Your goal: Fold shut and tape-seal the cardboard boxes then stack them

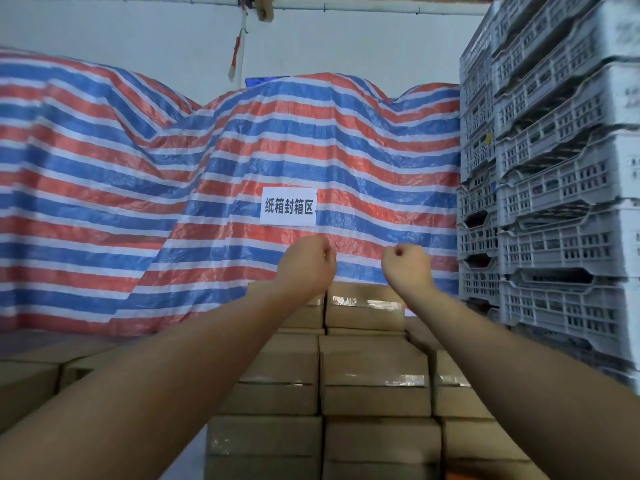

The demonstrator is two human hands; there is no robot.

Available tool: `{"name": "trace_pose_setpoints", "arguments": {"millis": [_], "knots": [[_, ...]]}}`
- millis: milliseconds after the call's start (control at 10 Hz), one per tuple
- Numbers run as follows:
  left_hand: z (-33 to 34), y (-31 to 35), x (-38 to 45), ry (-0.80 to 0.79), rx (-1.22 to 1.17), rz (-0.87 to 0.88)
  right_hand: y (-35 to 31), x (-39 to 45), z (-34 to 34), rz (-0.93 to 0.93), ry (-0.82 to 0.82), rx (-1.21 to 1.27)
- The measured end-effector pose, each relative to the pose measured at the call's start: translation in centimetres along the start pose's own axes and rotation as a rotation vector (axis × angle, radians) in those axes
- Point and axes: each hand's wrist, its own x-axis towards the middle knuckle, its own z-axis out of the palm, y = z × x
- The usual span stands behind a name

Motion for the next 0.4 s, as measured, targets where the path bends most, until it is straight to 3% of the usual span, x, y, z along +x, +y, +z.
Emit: {"name": "trace_pose_setpoints", "arguments": {"millis": [200,300,400], "knots": [[-4.9,2.0,-10.8,0.009,-0.182,-0.048,-5.0,-12.0,-1.8,-0.003,0.056,0.255],[-6.0,2.2,-17.0,-0.041,-0.246,-0.117,-5.1,-17.8,-2.2,0.109,0.029,0.374],[-6.5,2.1,-21.9,0.006,-0.464,-0.264,-4.2,-22.8,-3.0,0.217,-0.066,0.448]]}}
